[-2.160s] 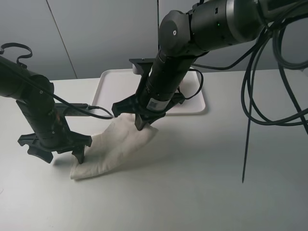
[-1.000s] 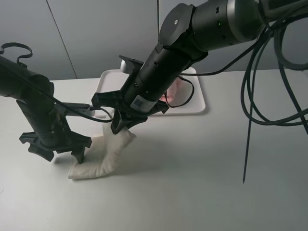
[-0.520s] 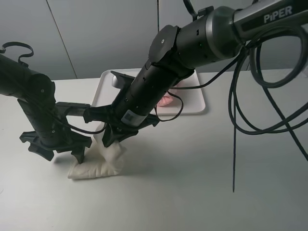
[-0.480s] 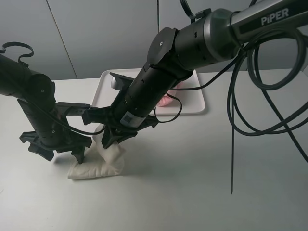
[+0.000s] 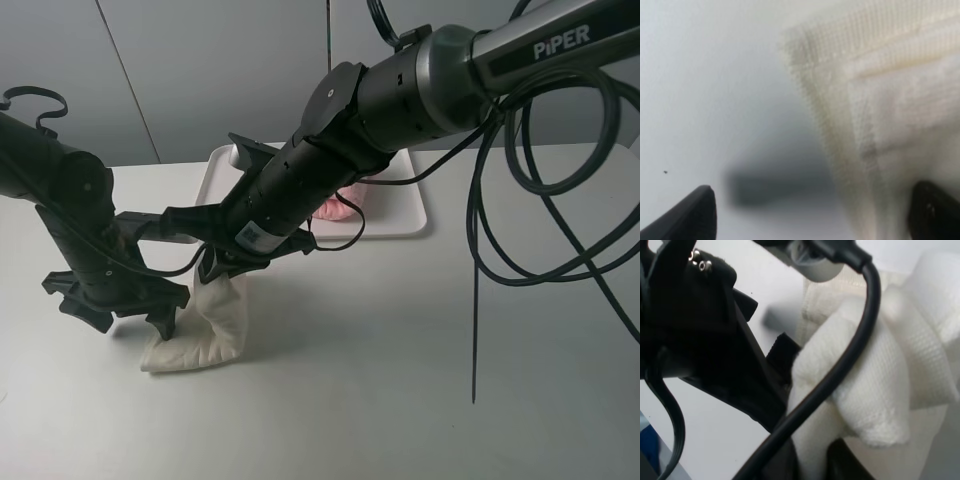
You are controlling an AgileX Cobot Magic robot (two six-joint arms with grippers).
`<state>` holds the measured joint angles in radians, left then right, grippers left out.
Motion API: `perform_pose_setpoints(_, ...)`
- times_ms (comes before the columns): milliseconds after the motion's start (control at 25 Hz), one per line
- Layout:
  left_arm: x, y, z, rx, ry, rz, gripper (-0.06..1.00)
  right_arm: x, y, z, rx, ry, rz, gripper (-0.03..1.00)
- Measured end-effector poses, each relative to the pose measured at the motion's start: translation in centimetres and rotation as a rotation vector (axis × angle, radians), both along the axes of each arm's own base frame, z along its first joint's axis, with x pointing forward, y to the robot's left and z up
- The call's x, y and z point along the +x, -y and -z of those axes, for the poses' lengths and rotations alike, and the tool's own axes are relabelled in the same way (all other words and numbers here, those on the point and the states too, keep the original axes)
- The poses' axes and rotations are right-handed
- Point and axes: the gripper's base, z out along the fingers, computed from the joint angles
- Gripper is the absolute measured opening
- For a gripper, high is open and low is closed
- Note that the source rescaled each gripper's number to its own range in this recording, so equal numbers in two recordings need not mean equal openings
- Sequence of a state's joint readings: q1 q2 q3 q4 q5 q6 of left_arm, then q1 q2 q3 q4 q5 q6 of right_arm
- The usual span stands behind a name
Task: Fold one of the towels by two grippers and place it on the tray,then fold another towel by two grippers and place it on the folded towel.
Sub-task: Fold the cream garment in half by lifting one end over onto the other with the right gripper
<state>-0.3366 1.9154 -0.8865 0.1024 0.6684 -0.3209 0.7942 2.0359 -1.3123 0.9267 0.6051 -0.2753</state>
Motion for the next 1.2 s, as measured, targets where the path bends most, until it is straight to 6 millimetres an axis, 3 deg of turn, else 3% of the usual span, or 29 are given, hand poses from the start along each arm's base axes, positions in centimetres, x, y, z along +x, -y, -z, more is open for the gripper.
perform_pose_setpoints(160, 0.0, -0.2, 0.0, 0.003, -0.015, 0.004, 1.0, 0.1, -0.1, 0.8, -0.004, -0.02, 0.012, 0.06)
perform_pose_setpoints(320, 0.0, -1.6, -0.8, 0.004, -0.03, -0.008, 1.0, 0.2, -0.4, 1.7, 0.006, -0.053, 0.045, 0.06)
perform_pose_setpoints(720, -0.1, -7.3, -6.6, -0.016, 0.081, -0.106, 1.0, 0.5, -1.1, 1.3, 0.108, -0.053, 0.087, 0.06)
perform_pose_setpoints(1200, -0.2, -7.5, -6.8, -0.043, 0.075, -0.101, 1.0, 0.5, -0.4, 2.0, 0.004, -0.019, 0.054, 0.06)
